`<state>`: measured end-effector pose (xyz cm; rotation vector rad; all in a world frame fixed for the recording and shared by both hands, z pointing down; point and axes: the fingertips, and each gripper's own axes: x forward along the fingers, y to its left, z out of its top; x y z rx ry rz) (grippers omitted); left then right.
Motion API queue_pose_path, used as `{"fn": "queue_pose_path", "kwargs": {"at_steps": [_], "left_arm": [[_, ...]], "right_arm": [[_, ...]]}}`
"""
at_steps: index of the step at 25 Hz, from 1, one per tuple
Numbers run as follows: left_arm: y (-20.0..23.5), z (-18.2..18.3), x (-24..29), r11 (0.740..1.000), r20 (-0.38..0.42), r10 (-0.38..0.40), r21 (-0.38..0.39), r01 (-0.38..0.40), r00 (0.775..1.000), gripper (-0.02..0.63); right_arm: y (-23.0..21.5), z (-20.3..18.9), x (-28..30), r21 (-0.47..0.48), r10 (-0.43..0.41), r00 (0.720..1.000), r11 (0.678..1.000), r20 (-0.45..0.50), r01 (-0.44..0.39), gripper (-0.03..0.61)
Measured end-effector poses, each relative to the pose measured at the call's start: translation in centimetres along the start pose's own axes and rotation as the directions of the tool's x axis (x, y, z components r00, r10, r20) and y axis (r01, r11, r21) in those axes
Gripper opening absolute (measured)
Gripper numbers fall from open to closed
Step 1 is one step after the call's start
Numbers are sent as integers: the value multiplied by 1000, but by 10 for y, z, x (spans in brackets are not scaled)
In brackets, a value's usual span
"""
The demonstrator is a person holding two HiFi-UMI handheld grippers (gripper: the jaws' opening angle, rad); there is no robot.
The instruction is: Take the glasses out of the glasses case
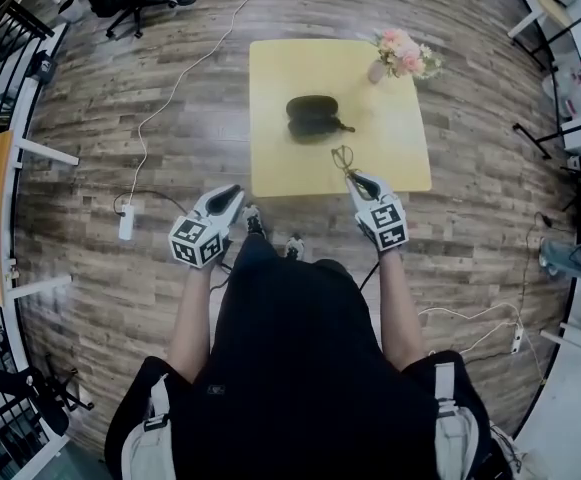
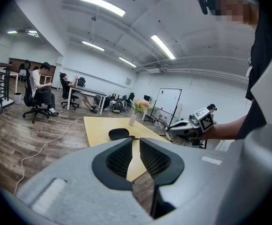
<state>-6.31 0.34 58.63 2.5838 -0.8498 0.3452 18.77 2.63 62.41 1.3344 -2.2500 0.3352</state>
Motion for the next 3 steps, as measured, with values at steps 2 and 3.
{"fn": "queue_pose_path", "kwargs": {"at_steps": [2,3], "left_arm": [[3,2,0,1000,5,5,0,-5,1000,58],[5,3,-1,1000,7,7,0,-7,1000,58]], "right_arm": [[1,4,2,-5,1,1000,1000,4,-1,34],[1,6,3,-8,2,1000,1000,6,-2,34]]}}
